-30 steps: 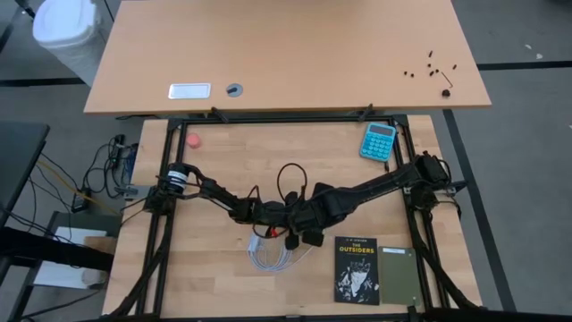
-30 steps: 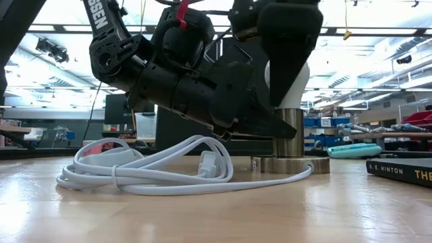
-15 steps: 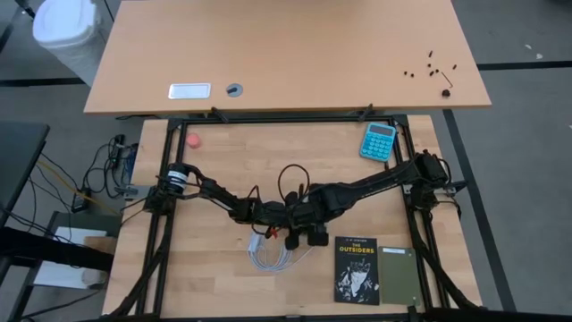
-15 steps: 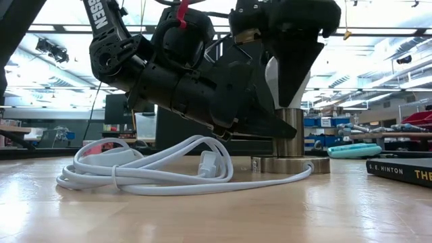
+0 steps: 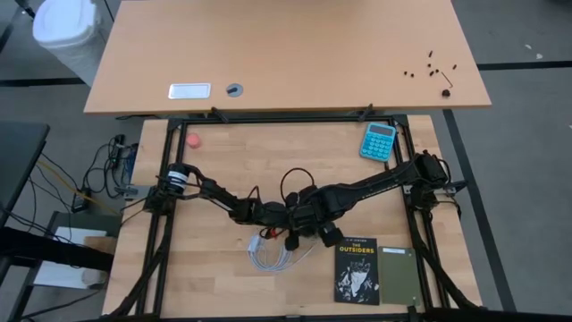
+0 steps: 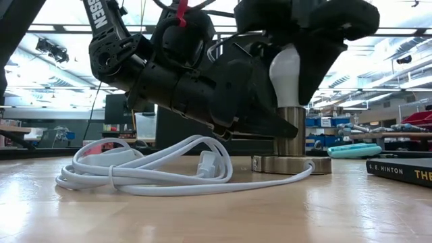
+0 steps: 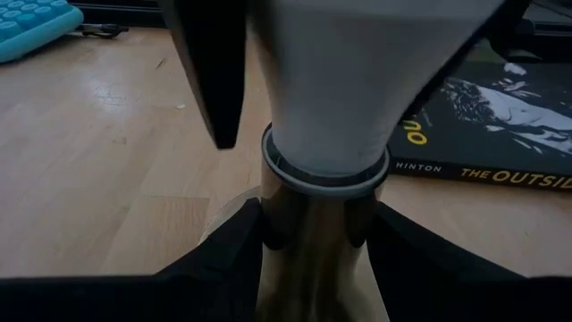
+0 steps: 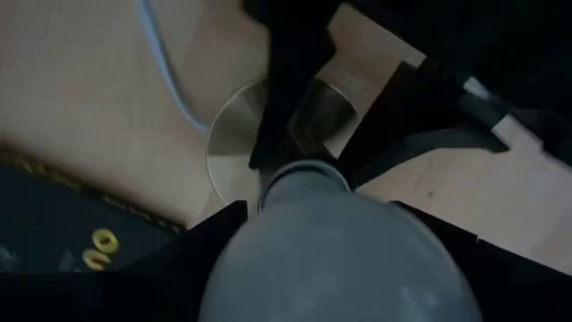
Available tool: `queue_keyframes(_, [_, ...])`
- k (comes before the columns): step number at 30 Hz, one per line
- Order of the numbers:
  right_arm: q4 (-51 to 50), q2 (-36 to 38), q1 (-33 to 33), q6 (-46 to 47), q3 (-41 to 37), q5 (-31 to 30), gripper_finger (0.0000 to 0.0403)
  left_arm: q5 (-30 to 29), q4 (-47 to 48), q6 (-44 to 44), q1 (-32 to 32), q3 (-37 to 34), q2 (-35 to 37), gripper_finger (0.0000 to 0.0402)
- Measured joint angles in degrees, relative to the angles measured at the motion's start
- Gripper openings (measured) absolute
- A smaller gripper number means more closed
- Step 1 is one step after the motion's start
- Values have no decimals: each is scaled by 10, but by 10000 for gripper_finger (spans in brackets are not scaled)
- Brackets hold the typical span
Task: Screw lightbulb
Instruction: Remove the white lightbulb into the silver lamp
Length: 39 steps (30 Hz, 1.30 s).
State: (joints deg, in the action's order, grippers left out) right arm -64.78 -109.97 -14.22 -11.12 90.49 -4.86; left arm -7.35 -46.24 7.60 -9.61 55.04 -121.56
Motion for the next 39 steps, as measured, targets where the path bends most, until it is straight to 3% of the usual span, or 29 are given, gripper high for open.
queue_keyframes(11, [-12, 0, -5, -292, 2, -59, 265, -5, 0, -26, 1, -1, 0, 178])
queue_keyframes(20, [-12, 0, -33, -353, 1, -180, 291, -7, -2, -27, 1, -1, 0, 178])
queue_keyframes(33, [-149, 3, -55, -203, 90, -206, 302, 3, -2, -29, 0, -1, 0, 178])
queue_keyframes(36, [-181, 3, -55, -102, 113, -203, 303, 2, -1, -26, 0, -1, 0, 178])
queue_keyframes(39, [-202, 4, -52, 30, 127, -159, 299, -3, 2, -20, 0, -1, 0, 178])
